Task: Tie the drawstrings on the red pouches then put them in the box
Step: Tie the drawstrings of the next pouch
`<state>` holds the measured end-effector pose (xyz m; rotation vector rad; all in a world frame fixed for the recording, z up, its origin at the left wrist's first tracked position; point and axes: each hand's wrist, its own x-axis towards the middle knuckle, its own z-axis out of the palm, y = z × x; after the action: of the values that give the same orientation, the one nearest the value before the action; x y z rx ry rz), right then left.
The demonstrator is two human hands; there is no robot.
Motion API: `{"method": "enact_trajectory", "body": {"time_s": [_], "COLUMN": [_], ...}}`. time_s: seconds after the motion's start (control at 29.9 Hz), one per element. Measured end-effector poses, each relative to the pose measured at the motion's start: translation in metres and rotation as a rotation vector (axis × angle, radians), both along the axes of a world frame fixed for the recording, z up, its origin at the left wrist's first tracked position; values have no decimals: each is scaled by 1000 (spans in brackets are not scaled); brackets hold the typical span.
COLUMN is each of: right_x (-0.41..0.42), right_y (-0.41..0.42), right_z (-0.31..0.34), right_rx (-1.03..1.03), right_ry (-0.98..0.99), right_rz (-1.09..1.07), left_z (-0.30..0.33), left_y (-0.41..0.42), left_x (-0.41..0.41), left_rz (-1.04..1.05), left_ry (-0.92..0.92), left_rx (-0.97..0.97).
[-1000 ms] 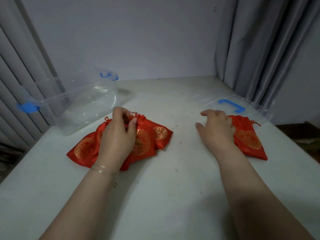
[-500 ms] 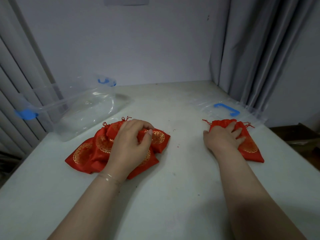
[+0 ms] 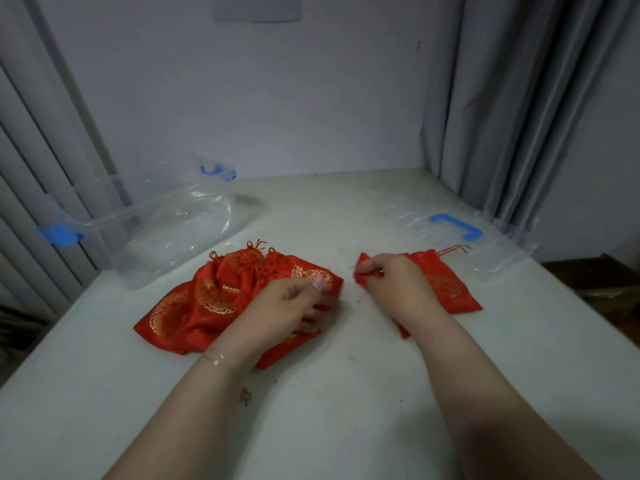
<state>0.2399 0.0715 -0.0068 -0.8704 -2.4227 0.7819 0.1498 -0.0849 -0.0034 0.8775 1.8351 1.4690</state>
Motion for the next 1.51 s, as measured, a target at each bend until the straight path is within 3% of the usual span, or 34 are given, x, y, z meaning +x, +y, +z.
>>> {"method": "enact_trajectory", "body": {"time_s": [0.13, 0.2, 0.27, 0.5, 0.64, 0.7, 0.8, 0.9, 1.0, 1.17, 1.3, 1.34, 1.44, 1.51], "right_x": [-4, -3, -3, -9, -10, -11, -8, -4, -4, -9, -14, -15, -14, -11], "right_y": [-31, -34, -31, -28, -24, -19, -8, 5, 11, 1, -12, -12, -9, -7], "right_z": [9, 14, 14, 8, 5, 3, 6, 5, 4, 5, 0, -1, -4, -3], "right_rx": [-423, -597, -631, -639, -575, -565, -596, -541, -580, -681, -771, -797, -847, -793], "right_ry": [483, 621, 679, 621, 568, 554, 554, 512, 473, 466, 323, 293, 268, 315], "right_rz": [311, 413, 424, 319, 285, 251, 141, 28, -55, -15, 76, 74, 64, 72], "left_z": [-6, -6, -6, 0, 3, 2, 2, 1, 5, 16, 22, 21, 12, 6], "left_y": [5, 5, 4, -1, 1, 1, -3, -12, -16, -17, -19, -18, -16, -13], "left_x": [-1, -2, -4, -6, -4, -9, -17, -30, -29, -2, 3, 2, -11, -20], "left_rz": [9, 42, 77, 223, 272, 321, 439, 549, 400, -139, -169, -100, 110, 154], "left_ry": [14, -19, -66, -23, -157, -139, 34, 384, 382, 118, -37, 55, 598, 738], "left_rx": [55, 91, 121, 370, 415, 402, 366, 258, 344, 585, 660, 593, 242, 90]}}
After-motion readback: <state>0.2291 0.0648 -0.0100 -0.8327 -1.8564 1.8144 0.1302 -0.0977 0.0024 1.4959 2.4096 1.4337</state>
